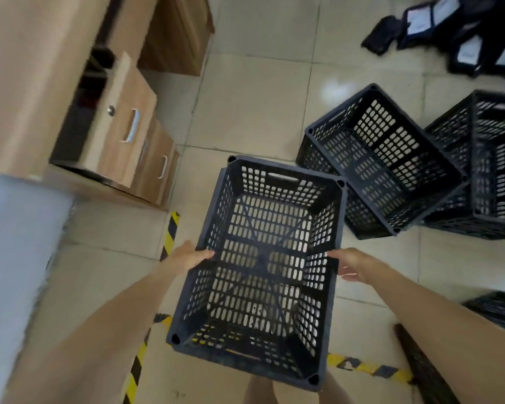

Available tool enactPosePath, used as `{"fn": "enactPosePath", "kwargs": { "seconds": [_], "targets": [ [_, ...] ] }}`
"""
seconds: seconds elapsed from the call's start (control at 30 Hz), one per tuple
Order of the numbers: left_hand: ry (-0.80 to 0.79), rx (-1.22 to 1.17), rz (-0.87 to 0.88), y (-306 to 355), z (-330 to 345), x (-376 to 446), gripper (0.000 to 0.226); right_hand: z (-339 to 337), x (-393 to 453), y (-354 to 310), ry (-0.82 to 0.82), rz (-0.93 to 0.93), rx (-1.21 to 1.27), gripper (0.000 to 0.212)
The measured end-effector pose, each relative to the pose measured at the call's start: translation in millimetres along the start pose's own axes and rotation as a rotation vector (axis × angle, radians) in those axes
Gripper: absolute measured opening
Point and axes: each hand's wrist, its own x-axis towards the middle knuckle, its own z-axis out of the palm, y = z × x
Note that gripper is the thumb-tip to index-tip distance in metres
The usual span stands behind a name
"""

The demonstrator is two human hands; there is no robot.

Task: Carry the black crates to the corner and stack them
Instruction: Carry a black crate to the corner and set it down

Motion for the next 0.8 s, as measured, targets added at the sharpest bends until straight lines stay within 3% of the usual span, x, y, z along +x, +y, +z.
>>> {"fn": "enactPosePath", "kwargs": {
  "seconds": [0.13, 0.27, 0.47, 0.6, 0.73, 0.8],
  "targets": [
    [0.029, -0.044, -0.056, -30, 12, -57, 0.080, 9, -33, -16, -0.018, -0.064, -0.154, 0.043],
    [0.051, -0.126, -0.105, -82, 37, -79, 0.084, 28, -48, -14, -0.023, -0.113, -0.298, 0.043],
    [0.079, -0.234, -0.077, -164, 82, -118, 0.067, 75, -82, -7, 0.032, -0.179, -0.491, 0.039],
    [0.118, -0.280, -0.058, -227, 89, -129, 0.047, 125, -109, -13, 0.009, -0.223, -0.606, 0.039],
    [0.117, -0.409, -0.015, -275, 85, -158, 0.010, 199, -133, -18, -0.038, -0.240, -0.719, 0.038],
    [0.098, -0.470, 0.003, -312, 83, -165, 0.013, 243, -139, -18, -0.058, -0.264, -0.783, 0.040]
  ]
}}
